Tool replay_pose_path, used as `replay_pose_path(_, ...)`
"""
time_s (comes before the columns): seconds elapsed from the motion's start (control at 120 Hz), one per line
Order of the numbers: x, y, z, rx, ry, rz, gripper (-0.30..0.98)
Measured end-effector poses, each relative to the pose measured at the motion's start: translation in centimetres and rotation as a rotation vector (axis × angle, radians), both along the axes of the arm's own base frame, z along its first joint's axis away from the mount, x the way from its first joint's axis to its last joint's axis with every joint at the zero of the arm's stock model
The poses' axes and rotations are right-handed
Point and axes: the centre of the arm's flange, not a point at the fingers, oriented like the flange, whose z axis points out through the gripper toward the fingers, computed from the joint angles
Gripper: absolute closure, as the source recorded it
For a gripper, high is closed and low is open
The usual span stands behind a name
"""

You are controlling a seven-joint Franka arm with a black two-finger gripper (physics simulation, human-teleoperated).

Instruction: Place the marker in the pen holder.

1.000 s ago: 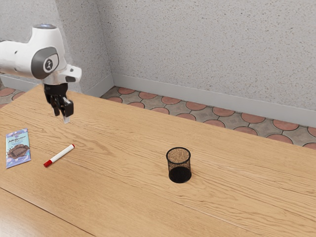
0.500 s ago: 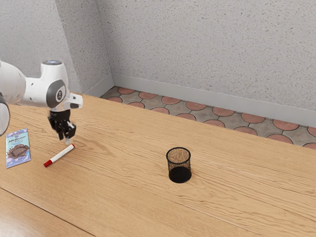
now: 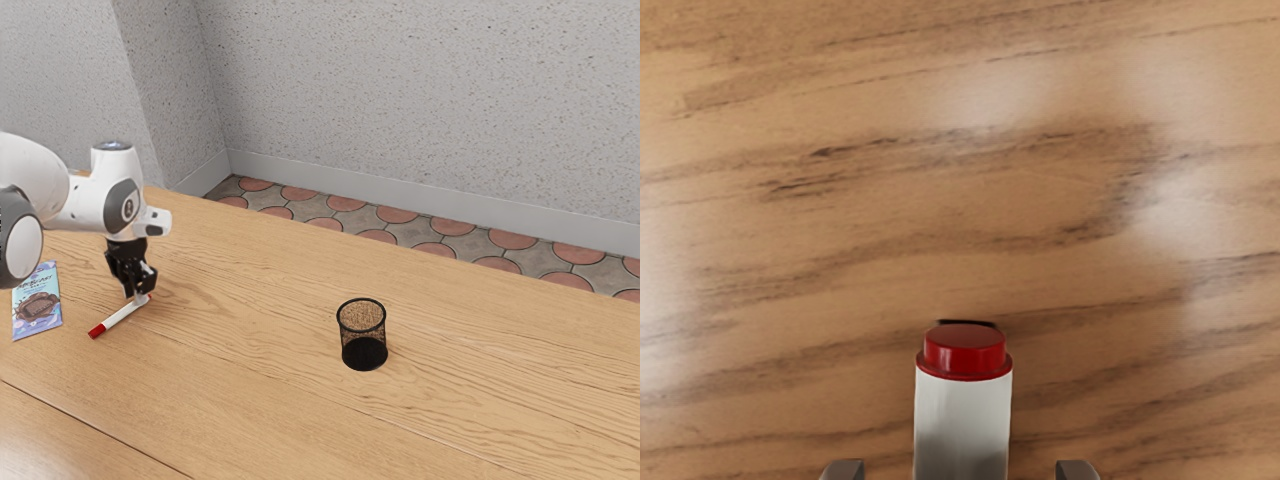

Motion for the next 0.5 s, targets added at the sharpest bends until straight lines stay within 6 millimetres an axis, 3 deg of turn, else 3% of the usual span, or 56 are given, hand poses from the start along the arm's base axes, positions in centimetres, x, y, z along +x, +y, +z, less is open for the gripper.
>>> replay_pose_path(0.25, 0.0, 0.1, -1.4, -0.009, 0.018, -0.020, 0.51)
replay_pose_path(0.5, 0.2, 0.2, -0.8, -0.006, 0.003, -0.024, 0.72)
